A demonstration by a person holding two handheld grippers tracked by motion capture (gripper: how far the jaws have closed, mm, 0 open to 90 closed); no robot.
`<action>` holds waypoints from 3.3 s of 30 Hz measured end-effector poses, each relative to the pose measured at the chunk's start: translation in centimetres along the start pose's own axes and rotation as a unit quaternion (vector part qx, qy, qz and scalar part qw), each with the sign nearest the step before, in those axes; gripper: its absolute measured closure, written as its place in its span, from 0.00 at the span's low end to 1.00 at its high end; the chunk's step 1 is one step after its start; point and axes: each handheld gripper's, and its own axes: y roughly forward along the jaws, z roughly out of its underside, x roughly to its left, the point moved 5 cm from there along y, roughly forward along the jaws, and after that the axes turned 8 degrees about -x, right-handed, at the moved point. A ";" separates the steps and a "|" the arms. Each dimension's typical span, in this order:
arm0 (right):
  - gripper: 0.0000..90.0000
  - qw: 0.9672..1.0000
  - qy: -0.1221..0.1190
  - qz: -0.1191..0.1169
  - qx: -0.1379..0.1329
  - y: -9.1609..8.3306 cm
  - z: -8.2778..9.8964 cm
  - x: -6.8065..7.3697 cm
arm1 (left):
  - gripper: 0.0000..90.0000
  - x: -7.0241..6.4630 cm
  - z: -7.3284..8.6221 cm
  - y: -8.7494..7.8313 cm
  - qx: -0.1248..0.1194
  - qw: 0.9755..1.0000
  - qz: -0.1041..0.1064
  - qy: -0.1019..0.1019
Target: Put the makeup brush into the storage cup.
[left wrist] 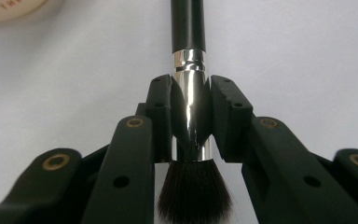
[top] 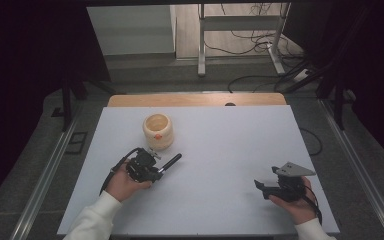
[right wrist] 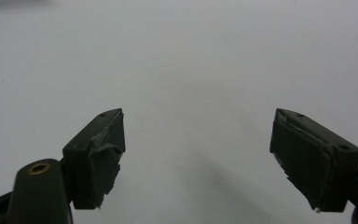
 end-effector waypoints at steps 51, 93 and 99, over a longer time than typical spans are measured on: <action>0.21 1.000 -0.004 0.001 0.002 0.2 0.1 0.1 | 0.79 -3.6 -4.2 0.7 -0.024 0.996 0.022 0.086; 0.19 0.999 -0.049 0.004 0.003 0.6 -1.0 1.5 | 0.79 -5.5 -6.4 1.5 -0.031 0.992 0.038 0.118; 0.19 0.998 -0.065 0.005 0.009 1.0 -1.2 1.8 | 0.79 -5.7 -6.5 1.7 -0.029 0.991 0.039 0.122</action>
